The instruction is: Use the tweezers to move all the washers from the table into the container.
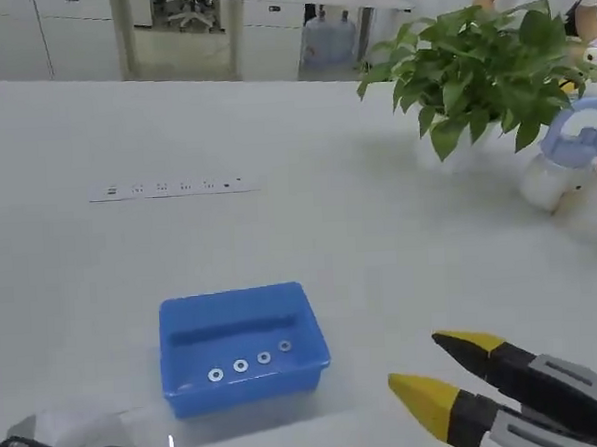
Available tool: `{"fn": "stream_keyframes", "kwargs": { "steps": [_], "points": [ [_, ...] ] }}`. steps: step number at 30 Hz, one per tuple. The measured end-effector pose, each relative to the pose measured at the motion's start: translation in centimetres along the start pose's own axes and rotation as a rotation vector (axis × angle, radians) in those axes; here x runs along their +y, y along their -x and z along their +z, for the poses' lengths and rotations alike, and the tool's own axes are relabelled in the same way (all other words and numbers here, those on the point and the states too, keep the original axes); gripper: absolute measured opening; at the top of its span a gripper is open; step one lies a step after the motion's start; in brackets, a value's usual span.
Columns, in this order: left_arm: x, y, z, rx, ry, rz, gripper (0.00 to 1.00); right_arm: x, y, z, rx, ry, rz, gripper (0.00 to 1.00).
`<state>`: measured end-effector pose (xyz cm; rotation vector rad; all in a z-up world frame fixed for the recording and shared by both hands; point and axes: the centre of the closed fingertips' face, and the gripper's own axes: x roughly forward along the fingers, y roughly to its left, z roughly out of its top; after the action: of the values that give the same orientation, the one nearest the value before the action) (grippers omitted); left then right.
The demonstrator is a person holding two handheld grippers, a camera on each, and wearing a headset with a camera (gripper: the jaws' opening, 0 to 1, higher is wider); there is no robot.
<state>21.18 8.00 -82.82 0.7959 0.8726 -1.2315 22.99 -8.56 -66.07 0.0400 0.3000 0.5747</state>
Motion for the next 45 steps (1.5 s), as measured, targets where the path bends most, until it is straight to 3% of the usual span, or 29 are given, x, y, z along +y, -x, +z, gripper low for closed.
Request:
{"fn": "stream_keyframes", "kwargs": {
  "steps": [7, 12, 14, 16, 20, 26, 34, 38, 40, 42, 45],
  "points": [
    [0.2, -0.1, 0.0, 0.041, 0.031, -0.011, 0.0, 0.8, 0.1, 0.2, -0.047, 0.012, -0.059, 0.41],
    [0.1, -0.3, 0.0, 0.128, -0.028, -0.05, 0.0, 0.4, -0.1, -0.8, -0.027, 0.04, -0.103, 0.42],
    [0.1, -0.4, 0.0, 0.16, -0.059, -0.061, 0.0, -0.1, -0.1, -1.0, -0.016, 0.045, -0.114, 0.43],
    [0.1, -0.4, 0.1, 0.171, -0.044, -0.066, 0.0, -0.7, -0.1, -1.0, -0.008, 0.055, -0.12, 0.45],
    [0.1, -0.4, 0.0, 0.182, -0.023, -0.062, 0.0, -2.7, 0.3, -1.0, 0.039, 0.155, -0.137, 0.47],
    [0.0, -0.6, 0.1, 0.23, -0.052, -0.022, 0.0, -5.5, 0.6, -1.0, 0.076, 0.242, -0.135, 0.52],
    [0.1, -0.4, -0.1, 0.236, -0.043, 0.009, 0.0, -6.5, 0.3, -1.5, 0.076, 0.206, -0.067, 0.55],
    [0.2, -0.4, -0.1, 0.225, 0.003, 0.011, 0.0, -6.3, 0.5, -1.7, 0.05, 0.171, -0.035, 0.58],
    [0.1, -0.3, -0.1, 0.232, 0.031, 0.016, 0.0, -6.6, 0.8, -0.8, 0.001, 0.159, -0.059, 0.58],
    [0.0, -0.3, -0.1, 0.235, 0.043, 0.029, 0.0, -7.6, 1.4, 0.2, -0.067, 0.111, -0.105, 0.65],
    [-0.2, -0.3, -0.1, 0.231, 0.034, 0.061, 0.0, -8.4, 1.8, 0.8, -0.1, 0.015, -0.11, 0.75]
  ]
}}
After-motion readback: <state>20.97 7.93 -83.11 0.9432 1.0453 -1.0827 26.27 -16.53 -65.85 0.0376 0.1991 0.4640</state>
